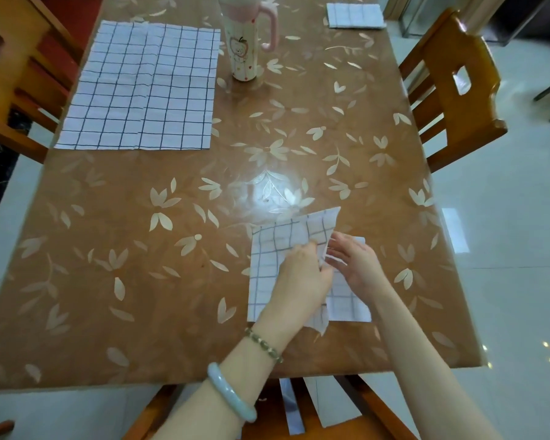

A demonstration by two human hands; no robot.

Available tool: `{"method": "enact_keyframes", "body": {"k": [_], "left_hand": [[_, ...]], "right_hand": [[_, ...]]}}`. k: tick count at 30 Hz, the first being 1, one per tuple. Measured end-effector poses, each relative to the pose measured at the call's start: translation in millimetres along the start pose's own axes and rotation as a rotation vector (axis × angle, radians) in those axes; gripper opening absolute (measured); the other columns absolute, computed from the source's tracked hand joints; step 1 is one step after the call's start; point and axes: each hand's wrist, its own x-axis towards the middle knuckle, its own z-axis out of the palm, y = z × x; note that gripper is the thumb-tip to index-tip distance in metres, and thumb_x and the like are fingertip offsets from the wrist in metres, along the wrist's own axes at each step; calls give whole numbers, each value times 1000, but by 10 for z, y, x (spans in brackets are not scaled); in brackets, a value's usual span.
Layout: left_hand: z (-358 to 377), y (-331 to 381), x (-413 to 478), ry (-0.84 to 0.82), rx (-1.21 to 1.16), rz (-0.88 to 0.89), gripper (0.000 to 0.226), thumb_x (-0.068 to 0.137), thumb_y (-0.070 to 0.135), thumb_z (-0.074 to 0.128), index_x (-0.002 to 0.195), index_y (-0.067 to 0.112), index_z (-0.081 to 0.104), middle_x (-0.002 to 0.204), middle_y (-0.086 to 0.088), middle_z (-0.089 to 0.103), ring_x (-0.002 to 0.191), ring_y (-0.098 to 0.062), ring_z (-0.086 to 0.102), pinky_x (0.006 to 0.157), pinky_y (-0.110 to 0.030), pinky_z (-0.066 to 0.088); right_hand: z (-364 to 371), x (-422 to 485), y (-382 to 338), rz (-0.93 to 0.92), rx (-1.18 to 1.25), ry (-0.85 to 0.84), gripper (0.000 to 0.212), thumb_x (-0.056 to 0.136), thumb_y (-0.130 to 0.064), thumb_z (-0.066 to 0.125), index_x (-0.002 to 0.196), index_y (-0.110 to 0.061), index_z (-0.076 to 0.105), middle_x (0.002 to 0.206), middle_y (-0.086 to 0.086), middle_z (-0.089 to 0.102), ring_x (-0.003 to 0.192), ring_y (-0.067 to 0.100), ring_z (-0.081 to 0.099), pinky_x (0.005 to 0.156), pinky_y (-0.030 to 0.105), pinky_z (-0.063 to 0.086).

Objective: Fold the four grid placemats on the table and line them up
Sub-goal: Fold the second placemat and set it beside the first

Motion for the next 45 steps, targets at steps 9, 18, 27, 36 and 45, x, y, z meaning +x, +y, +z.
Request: {"method": "enact_keyframes", "body": {"k": [9, 18, 27, 36, 45], "left_hand": [[713, 3, 245, -164, -51, -8, 37, 87, 28, 59, 120, 15, 52, 109, -4, 52, 108, -25, 53, 82, -32, 43], [262, -959, 538, 115, 519, 182, 66, 102, 46, 24, 154, 10, 3, 162, -4, -1, 148, -16, -8, 116, -30, -10], [378, -1331, 652, -3, 774, 219, 83, 83, 67, -11, 147, 14, -18, 155, -3, -22, 144, -17, -21, 115, -38, -18], [446, -1355, 634, 24, 728, 229, 85, 82, 71, -15, 148, 17, -19, 156, -2, -23, 145, -18, -19, 116, -38, -17], [524, -1403, 638, 72, 754, 244, 81, 89, 67, -7, 149, 14, -10, 159, -3, -11, 145, -17, -15, 116, -42, -14]], "right_hand": [[-291, -16, 1, 88, -143, 174, 33, 82, -15, 70, 102, 11, 64, 88, 23, 66, 87, 36, 65, 71, 36, 53], [-437, 164, 162, 28, -639, 309, 25, 76, -11, 59, 60, -13, 40, 55, 0, 39, 53, 14, 33, 50, 25, 24], [-465, 207, 208, 21, -584, 415, 19, 82, -22, 54, 66, -12, 49, 64, 0, 50, 60, 15, 42, 54, 28, 31], [-461, 203, 207, -12, -622, 439, 12, 87, -17, 52, 83, -8, 58, 71, 0, 55, 62, 10, 45, 53, 25, 35], [-482, 234, 189, -10, -798, 475, 16, 84, -18, 56, 94, -7, 54, 84, 3, 56, 76, 22, 51, 55, 28, 37]]}}
